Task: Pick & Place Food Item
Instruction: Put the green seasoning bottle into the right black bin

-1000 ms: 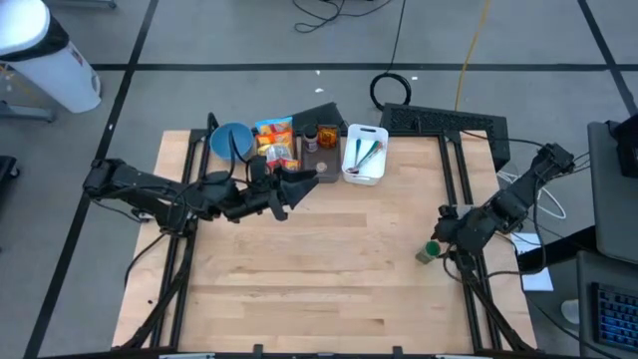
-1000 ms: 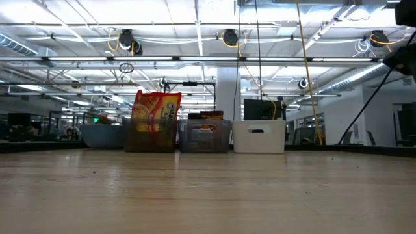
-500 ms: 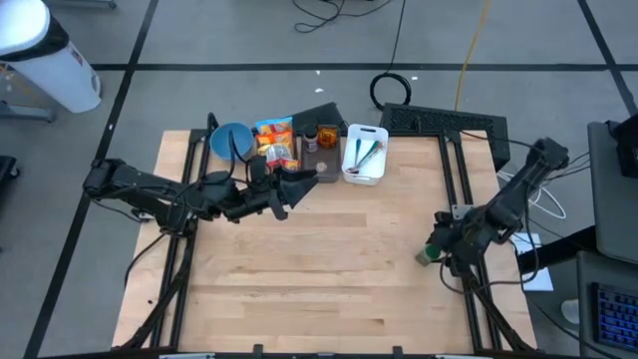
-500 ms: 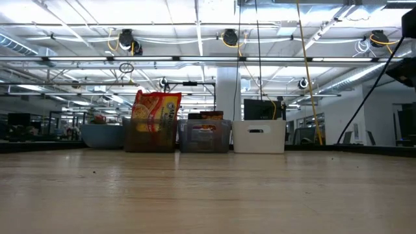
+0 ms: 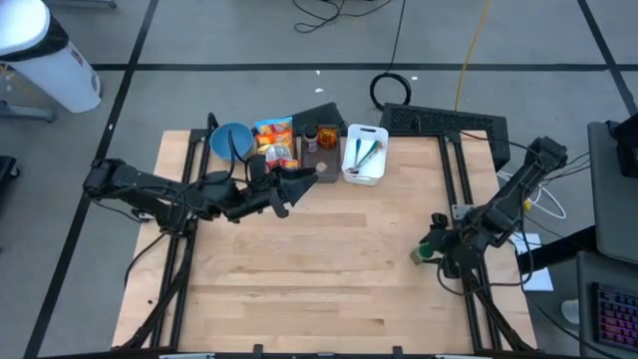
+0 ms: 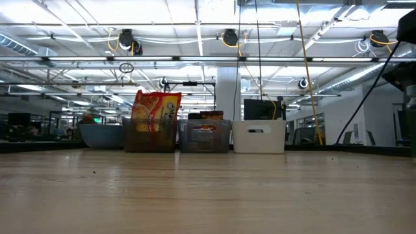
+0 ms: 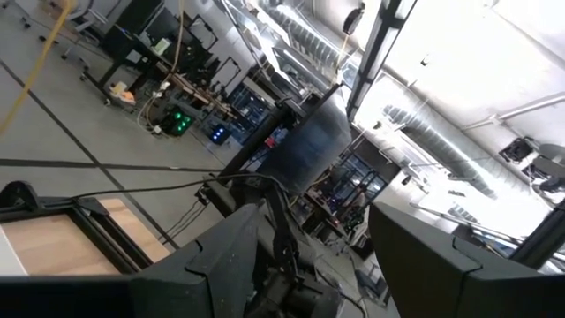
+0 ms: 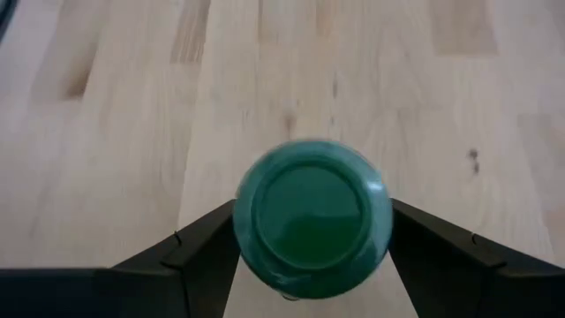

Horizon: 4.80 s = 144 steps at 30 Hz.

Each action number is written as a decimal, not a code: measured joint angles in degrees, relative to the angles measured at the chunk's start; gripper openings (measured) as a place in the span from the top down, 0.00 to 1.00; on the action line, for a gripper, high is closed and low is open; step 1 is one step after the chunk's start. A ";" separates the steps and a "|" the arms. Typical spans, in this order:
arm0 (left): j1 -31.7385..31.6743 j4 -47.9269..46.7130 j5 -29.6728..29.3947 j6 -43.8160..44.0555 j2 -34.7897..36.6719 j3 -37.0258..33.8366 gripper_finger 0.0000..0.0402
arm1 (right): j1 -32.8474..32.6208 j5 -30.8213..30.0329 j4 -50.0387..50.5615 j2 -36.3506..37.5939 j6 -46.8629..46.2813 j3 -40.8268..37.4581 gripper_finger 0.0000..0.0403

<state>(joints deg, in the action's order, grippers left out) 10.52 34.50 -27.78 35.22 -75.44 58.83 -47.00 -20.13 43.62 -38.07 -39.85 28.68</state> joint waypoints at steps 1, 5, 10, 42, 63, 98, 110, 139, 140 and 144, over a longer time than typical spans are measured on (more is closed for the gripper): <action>0.00 0.00 -0.30 0.02 0.00 0.00 0.43 | 0.03 -1.23 -1.33 -0.18 0.01 -0.30 0.35; -0.02 0.00 -0.82 -0.22 0.00 0.00 0.43 | 0.83 -4.01 -6.22 -1.58 0.12 -1.56 0.35; -0.33 0.00 -0.84 -0.22 0.00 0.00 0.43 | 3.36 -3.85 -15.25 -4.26 1.13 -4.40 0.35; -0.48 -0.48 -0.73 1.21 0.00 0.00 0.43 | 6.03 3.90 -12.73 -0.82 5.13 -8.18 0.35; -0.48 -0.48 -0.66 1.29 0.00 0.00 0.43 | 6.05 2.16 -24.43 -0.82 2.43 -15.43 0.42; -3.36 -6.45 1.98 4.30 0.02 -0.02 0.43 | 20.97 6.06 -38.59 -0.85 12.14 -5.69 0.52; -4.92 -18.84 4.19 1.77 -0.70 7.15 0.43 | 37.39 27.54 -38.09 -4.92 17.04 8.77 0.52; -9.81 -48.28 32.95 -1.25 -26.81 44.94 0.43 | 49.51 54.00 -33.35 -20.71 21.21 26.14 0.52; -9.68 -49.39 32.86 -1.25 -26.84 45.29 0.43 | 49.65 54.80 -33.31 -20.70 21.21 26.14 0.52; -9.35 -49.74 32.49 -0.34 -27.23 45.68 0.43 | 49.68 54.94 -33.41 -21.04 21.21 26.13 0.52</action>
<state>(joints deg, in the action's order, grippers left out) 1.17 -15.24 4.71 34.88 -102.67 104.51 2.68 34.81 10.21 -59.11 -18.63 54.82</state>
